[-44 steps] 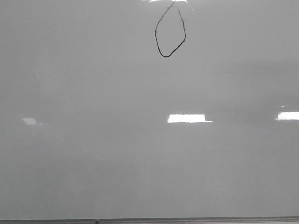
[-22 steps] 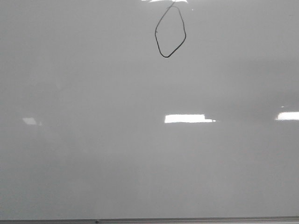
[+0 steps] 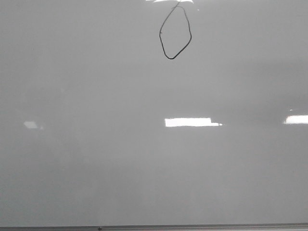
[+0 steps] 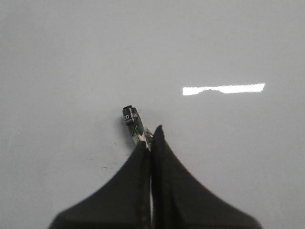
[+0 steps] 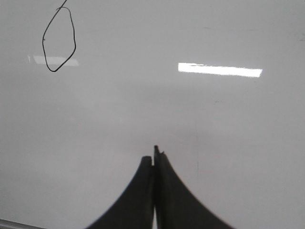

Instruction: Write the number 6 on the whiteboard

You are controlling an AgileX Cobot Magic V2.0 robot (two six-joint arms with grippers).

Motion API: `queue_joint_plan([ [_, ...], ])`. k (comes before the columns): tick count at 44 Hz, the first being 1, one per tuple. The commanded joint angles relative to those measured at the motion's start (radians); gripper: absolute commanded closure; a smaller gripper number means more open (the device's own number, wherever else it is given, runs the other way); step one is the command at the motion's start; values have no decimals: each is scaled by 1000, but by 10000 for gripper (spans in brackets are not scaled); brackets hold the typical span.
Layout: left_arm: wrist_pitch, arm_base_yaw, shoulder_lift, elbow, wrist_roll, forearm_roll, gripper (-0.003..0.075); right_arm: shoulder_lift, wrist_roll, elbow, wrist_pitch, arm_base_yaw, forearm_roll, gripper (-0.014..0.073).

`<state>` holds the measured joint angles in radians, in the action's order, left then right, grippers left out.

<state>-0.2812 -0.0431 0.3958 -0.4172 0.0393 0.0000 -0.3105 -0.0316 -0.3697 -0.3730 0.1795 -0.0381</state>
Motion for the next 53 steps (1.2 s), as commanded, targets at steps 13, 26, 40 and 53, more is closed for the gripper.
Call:
queue_joint_plan([
  [13, 70, 7, 5, -26, -2, 0, 741, -4, -1, -25, 85, -6, 3, 662],
  [26, 104, 37, -90, 64, -2, 30, 741, -4, -1, -25, 84, -6, 3, 662],
  [40, 113, 65, -421, 309, 85, -85, 741, -4, -1, -25, 84, -6, 3, 662],
  [53, 191, 65, -418, 429, 69, -78, 741, -4, -1, -25, 79, -6, 3, 662],
])
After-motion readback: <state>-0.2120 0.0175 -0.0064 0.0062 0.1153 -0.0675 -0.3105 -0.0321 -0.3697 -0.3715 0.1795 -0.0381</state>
